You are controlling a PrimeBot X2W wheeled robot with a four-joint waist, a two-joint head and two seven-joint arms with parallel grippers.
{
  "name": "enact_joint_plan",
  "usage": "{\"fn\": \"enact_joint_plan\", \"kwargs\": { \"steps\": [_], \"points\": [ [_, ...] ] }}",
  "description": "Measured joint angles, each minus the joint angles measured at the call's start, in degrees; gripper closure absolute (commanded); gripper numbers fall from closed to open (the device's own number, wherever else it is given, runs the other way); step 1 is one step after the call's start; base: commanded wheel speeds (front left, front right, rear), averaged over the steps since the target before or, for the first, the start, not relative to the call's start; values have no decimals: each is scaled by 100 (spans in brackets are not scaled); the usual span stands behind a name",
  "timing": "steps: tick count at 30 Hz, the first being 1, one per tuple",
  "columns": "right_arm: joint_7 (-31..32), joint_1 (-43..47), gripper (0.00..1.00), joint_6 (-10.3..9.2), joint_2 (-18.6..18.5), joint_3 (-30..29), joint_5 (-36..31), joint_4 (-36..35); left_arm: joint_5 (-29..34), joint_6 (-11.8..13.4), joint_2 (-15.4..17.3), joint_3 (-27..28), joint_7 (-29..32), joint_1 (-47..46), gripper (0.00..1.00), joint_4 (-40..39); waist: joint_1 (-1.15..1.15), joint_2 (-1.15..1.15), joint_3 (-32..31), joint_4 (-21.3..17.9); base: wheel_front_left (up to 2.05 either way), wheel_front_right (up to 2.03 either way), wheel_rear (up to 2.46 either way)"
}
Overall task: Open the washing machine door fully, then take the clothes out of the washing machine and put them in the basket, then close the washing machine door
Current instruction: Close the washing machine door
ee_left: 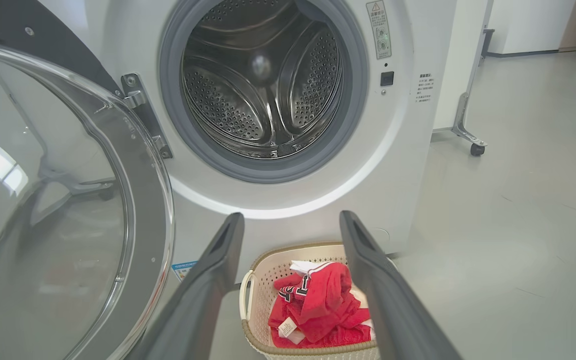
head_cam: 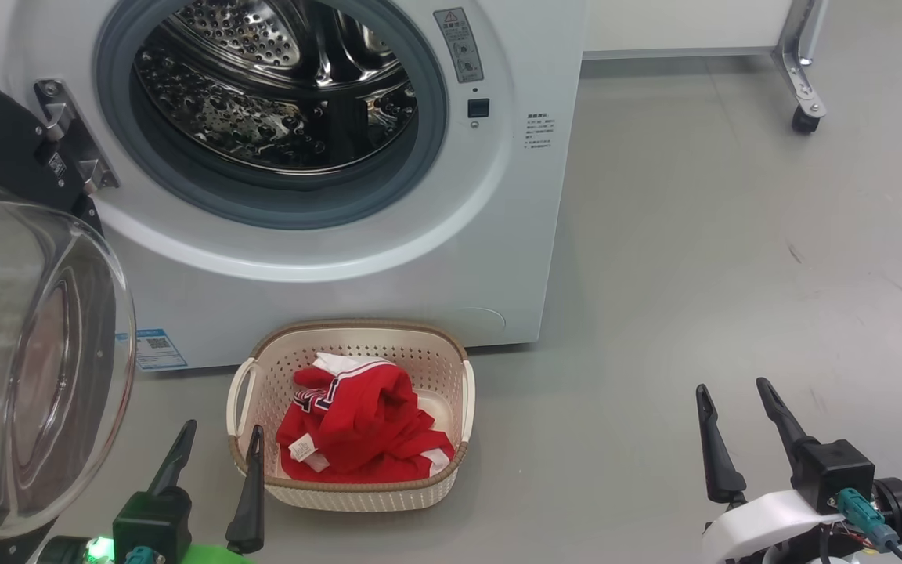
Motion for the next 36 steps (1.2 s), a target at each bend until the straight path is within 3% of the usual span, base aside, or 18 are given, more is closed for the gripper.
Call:
{"fn": "enact_joint_plan", "kwargs": {
  "steps": [10,36],
  "points": [
    [0,1,0,-2,-101,-47,0,-87,0,0,-7,4,-1,-5,0,-5,0,0,26,502,0,0,0],
    [52,1,0,56,-20,169,0,-90,0,26,-49,188,-59,-5,0,34,0,0,-108,2403,0,0,0]
  ]
}}
